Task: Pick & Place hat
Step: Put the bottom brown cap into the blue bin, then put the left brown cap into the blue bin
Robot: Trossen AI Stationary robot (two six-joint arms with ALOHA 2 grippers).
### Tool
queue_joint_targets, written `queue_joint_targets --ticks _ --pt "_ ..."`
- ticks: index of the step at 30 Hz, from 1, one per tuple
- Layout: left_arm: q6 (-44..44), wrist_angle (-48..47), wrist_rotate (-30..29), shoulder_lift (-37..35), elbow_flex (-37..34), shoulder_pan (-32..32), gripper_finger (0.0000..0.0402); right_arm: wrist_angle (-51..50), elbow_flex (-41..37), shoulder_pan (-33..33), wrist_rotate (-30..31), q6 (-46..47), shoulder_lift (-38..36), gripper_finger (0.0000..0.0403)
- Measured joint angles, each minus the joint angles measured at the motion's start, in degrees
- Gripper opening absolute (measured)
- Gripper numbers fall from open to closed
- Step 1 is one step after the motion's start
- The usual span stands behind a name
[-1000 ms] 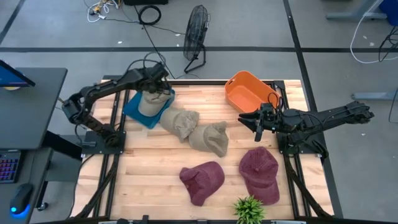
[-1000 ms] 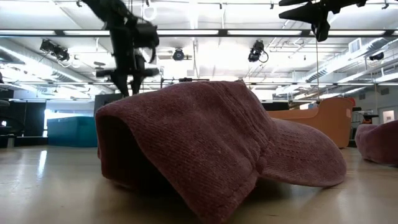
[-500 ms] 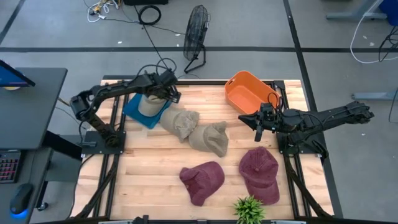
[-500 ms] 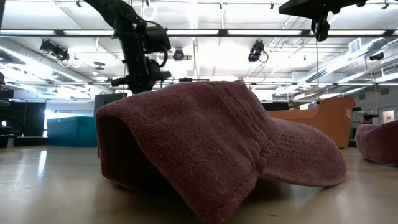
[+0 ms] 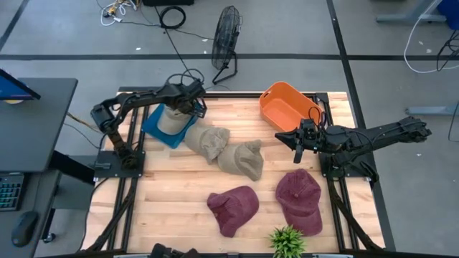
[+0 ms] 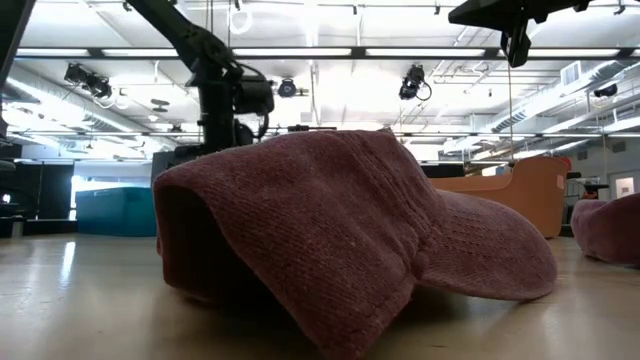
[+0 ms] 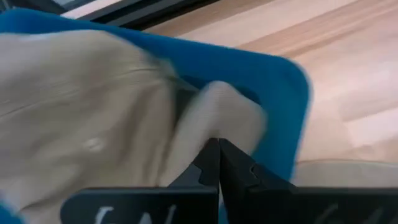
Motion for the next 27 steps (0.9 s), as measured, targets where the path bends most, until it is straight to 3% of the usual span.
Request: queue_joint_targets --ticks 8,14,18,22,27 --pt "0.61 0.25 1.34 1.25 1.10 -0.51 0.0001 -0.08 0.00 0.00 0.00 0.00 -0.01 0.0013" --pt "2.28 -8.37 -1.10 -5.24 8.28 -2.48 0.0001 -0.08 0.00 0.00 0.00 -0.20 0.01 0.0009" --pt "4.79 -13.62 3.61 -10.58 13.77 -5.31 0.0005 -0.06 0.00 0.00 0.00 -0.22 -0.01 0.0015" --pt "6.25 -15.30 9.38 -14.25 15.65 -10.64 0.0035 -0.10 0.00 -0.18 0.02 -0.17 -0.01 0.0028" --pt "5.29 -16.97 13.13 -15.02 14.75 -19.01 0.0105 -0.39 0.00 -0.37 0.00 -0.02 0.01 0.0049"
